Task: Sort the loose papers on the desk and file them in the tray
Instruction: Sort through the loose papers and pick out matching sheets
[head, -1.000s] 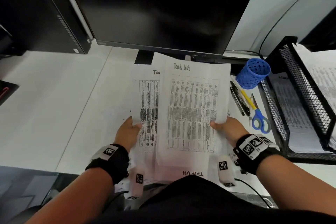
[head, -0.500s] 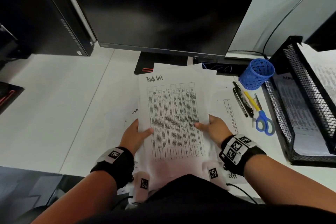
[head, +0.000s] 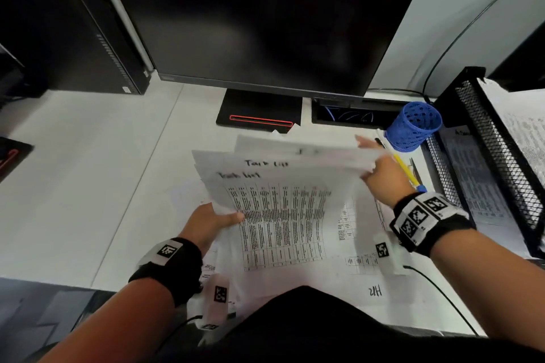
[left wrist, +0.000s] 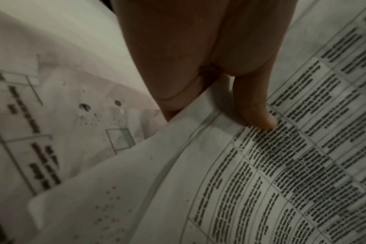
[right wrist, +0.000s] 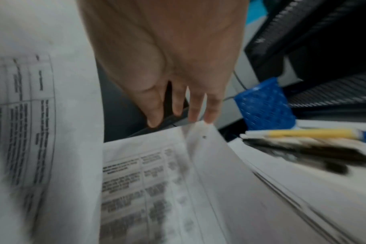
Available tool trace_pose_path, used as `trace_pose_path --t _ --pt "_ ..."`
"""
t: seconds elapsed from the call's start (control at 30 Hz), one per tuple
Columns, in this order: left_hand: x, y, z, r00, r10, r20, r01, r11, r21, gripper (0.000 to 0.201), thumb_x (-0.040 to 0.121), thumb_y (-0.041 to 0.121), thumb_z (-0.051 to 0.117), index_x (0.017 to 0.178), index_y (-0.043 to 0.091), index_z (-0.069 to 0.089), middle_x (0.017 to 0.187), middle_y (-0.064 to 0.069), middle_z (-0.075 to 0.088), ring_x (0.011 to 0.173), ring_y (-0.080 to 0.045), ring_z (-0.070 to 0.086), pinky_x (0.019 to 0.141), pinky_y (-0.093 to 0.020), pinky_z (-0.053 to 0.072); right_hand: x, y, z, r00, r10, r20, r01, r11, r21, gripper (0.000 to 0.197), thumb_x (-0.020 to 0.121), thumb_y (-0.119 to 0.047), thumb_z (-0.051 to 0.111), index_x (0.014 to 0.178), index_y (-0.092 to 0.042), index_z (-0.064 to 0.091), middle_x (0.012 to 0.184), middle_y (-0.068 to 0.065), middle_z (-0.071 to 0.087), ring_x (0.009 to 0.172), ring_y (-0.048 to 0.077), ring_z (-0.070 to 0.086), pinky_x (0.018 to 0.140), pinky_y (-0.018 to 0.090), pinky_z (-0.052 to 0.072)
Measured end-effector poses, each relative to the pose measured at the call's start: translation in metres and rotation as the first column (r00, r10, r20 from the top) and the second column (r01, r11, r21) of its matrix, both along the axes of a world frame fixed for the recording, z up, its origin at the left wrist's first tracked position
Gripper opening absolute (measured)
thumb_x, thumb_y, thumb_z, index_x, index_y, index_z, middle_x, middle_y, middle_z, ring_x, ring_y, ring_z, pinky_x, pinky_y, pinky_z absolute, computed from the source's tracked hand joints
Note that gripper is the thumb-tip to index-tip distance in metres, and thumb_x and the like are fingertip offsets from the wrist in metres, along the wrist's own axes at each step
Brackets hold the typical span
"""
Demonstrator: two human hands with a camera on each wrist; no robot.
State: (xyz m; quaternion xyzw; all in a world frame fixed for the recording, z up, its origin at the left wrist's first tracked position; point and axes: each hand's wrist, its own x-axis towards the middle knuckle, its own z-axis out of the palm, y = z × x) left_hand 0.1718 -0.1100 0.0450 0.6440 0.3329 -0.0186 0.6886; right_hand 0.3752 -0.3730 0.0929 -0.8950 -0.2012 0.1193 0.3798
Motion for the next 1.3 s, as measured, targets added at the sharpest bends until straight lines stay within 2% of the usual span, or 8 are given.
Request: trace_pose_path --t 0.17,0.3,0.37,0.57,0.73,0.93,1.17,1.3 --pt "-0.001 -0.001 0.002 0.999 -0.02 0.04 0.021 1.0 -0.021 0.052 0.052 0.026 0.086 0.1 0.013 0.071 0.097 -0.001 0.075 0.095 -0.017 0.069 0.084 -0.029 0.049 0.007 0.027 0.023 0.9 0.426 0.09 -0.357 0.84 -0.407 0.053 0.082 -0.038 0.068 0.131 -0.041 0.049 0.138 -0.015 0.049 0.135 0.009 0.034 0.118 0.052 0.005" --pt "-0.005 -0.004 0.009 0.999 -0.026 0.046 0.025 0.999 0.035 0.021 0.081 -0.008 0.064 0.081 0.013 0.069 0.072 0.006 0.074 0.071 -0.002 0.069 0.075 -0.027 0.051 0.002 0.032 0.027 0.87 0.494 -0.014 -0.45 0.782 -0.431 0.017 0.092 -0.026 0.058 0.105 -0.024 0.069 0.102 -0.006 0.07 0.098 0.013 0.061 0.095 0.029 0.038" --pt "-0.006 -0.006 0.011 0.999 0.041 0.021 -0.042 0.996 0.075 0.025 0.088 -0.007 0.054 0.071 0.012 0.06 0.052 0.009 0.067 0.055 0.002 0.063 0.06 -0.018 0.05 0.004 0.026 0.03 0.932 0.363 -0.003 -0.349 0.895 -0.279 0.012 0.092 -0.02 0.058 0.092 -0.026 0.069 0.084 -0.007 0.066 0.08 0.012 0.058 0.077 0.022 0.039" --pt "0.001 -0.005 -0.004 0.993 0.109 -0.052 -0.101 0.985 0.139 0.017 0.09 0.01 0.056 0.078 0.016 0.067 0.08 -0.003 0.069 0.082 -0.025 0.063 0.067 -0.031 0.048 0.017 -0.002 0.023 0.983 -0.026 -0.184 0.049 0.991 0.124 0.007 0.089 -0.012 0.062 0.085 -0.017 0.065 0.078 0.002 0.062 0.067 0.014 0.052 0.066 0.023 0.044" --pt "0.007 -0.009 0.001 0.98 0.164 -0.112 -0.159 0.986 0.056 0.029 0.092 -0.003 0.052 0.079 0.02 0.063 0.074 0.003 0.059 0.083 -0.006 0.064 0.086 -0.025 0.047 0.016 -0.023 -0.006 0.856 -0.217 -0.469 0.352 0.91 0.221 0.018 0.09 -0.004 0.058 0.078 -0.017 0.064 0.072 -0.001 0.067 0.065 0.015 0.059 0.06 0.024 0.048" --pt "0.025 -0.021 -0.007 0.978 0.183 -0.095 -0.2 0.956 -0.215 0.058 0.084 0.018 0.067 0.136 0.005 0.047 0.136 -0.001 0.051 0.133 -0.021 0.039 0.115 -0.037 0.021 -0.022 -0.006 -0.047 0.581 -0.111 -0.807 0.481 0.846 0.23 0.029 0.09 0.013 0.041 0.079 -0.007 0.059 0.072 0.011 0.065 0.056 0.016 0.064 0.051 0.024 0.054" --pt "0.023 -0.029 -0.025 0.958 0.17 -0.23 -0.13 0.975 0.179 0.066 0.088 0.016 0.067 0.142 0.003 0.032 0.139 -0.014 0.046 0.114 -0.025 0.048 0.095 -0.033 0.038 -0.035 -0.005 -0.069 0.788 -0.294 -0.541 0.287 0.953 -0.099 0.016 0.083 -0.01 0.064 0.099 -0.013 0.063 0.094 0.016 0.068 0.083 0.029 0.063 0.082 0.042 0.053" --pt "0.014 -0.022 -0.03 0.953 0.107 -0.282 0.001 0.934 0.357 0.052 0.086 0.016 0.067 0.132 0.006 0.045 0.126 -0.015 0.057 0.103 -0.029 0.054 0.086 -0.035 0.046 -0.017 -0.029 -0.064 0.872 -0.466 -0.152 0.36 0.818 -0.448 0.068 0.076 -0.029 0.074 0.134 -0.011 0.044 0.129 0.019 0.051 0.116 0.035 0.052 0.098 0.039 0.045"
